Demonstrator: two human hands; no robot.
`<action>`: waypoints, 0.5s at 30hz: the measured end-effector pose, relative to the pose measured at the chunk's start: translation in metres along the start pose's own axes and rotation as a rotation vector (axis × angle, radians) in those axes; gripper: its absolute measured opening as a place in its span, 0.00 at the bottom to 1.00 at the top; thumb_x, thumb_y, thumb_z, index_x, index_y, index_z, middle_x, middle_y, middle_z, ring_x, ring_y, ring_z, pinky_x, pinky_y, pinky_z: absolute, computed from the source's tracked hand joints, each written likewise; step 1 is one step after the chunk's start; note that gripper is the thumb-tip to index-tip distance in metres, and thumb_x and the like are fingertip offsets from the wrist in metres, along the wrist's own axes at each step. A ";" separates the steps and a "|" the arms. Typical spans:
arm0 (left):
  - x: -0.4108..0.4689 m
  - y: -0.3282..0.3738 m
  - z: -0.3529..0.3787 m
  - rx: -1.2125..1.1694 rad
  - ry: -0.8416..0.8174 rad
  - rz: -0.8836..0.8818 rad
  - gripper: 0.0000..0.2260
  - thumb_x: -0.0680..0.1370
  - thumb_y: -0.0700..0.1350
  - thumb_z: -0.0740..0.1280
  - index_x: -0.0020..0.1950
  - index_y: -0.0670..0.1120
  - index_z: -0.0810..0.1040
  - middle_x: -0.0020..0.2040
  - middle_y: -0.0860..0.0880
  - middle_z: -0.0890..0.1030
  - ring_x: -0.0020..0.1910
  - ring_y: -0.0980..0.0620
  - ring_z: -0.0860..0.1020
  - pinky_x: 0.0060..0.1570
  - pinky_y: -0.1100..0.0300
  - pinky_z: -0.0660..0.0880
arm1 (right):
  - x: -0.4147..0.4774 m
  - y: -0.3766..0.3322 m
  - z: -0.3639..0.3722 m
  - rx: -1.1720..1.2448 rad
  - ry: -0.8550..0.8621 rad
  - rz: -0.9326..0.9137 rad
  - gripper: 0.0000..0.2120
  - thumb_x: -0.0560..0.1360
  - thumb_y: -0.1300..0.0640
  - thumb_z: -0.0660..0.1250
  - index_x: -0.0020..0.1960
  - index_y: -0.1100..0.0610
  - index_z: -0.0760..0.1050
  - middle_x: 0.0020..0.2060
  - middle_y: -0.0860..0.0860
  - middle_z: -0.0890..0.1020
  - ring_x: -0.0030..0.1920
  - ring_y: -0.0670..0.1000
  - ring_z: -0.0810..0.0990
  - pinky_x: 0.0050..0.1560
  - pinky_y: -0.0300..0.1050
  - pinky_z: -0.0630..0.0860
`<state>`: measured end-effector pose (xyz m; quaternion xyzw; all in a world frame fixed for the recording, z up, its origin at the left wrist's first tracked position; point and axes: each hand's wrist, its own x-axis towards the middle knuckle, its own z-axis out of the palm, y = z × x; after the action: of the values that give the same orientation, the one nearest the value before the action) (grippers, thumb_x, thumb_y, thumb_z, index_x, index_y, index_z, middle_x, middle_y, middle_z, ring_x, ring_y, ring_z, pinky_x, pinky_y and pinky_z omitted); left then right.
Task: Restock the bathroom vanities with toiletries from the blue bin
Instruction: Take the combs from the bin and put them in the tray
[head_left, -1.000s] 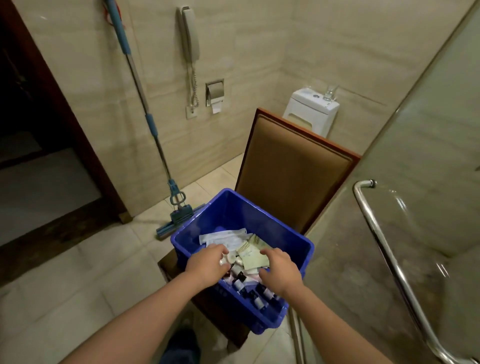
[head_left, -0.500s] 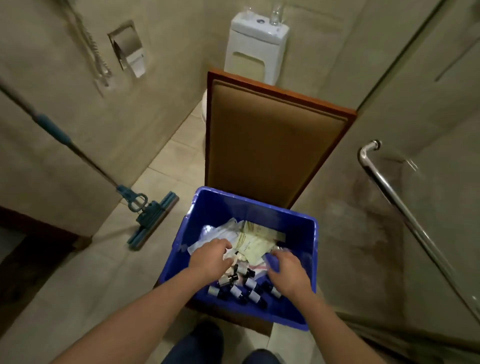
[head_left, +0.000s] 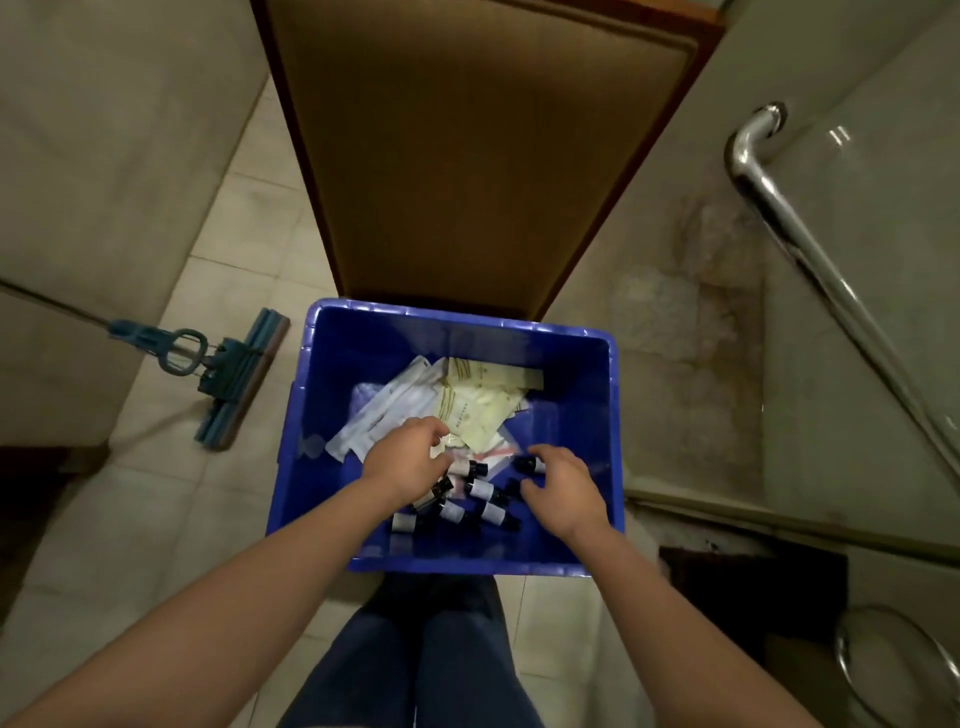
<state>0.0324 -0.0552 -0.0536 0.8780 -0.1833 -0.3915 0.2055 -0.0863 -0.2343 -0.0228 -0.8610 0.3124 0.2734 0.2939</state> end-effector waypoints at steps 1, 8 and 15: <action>0.006 -0.001 0.004 0.000 -0.004 0.001 0.17 0.78 0.52 0.65 0.67 0.52 0.71 0.63 0.52 0.75 0.58 0.52 0.76 0.52 0.56 0.74 | 0.007 0.003 0.003 0.005 -0.001 0.005 0.23 0.77 0.56 0.65 0.72 0.54 0.68 0.69 0.53 0.71 0.69 0.54 0.68 0.61 0.50 0.73; 0.054 -0.005 0.036 -0.022 -0.021 -0.024 0.18 0.78 0.51 0.66 0.67 0.51 0.72 0.63 0.50 0.75 0.60 0.51 0.76 0.57 0.54 0.74 | 0.069 0.020 0.022 0.053 -0.011 0.003 0.21 0.79 0.56 0.63 0.71 0.56 0.69 0.68 0.54 0.71 0.68 0.55 0.68 0.60 0.49 0.72; 0.103 0.000 0.070 -0.018 0.006 -0.036 0.19 0.78 0.49 0.67 0.68 0.48 0.71 0.66 0.47 0.73 0.61 0.49 0.75 0.58 0.52 0.74 | 0.126 0.039 0.045 0.129 -0.040 0.030 0.22 0.78 0.56 0.63 0.72 0.56 0.68 0.68 0.55 0.71 0.68 0.56 0.69 0.61 0.48 0.71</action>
<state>0.0437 -0.1202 -0.1598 0.8805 -0.1631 -0.3943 0.2065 -0.0439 -0.2763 -0.1486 -0.8298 0.3363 0.2743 0.3508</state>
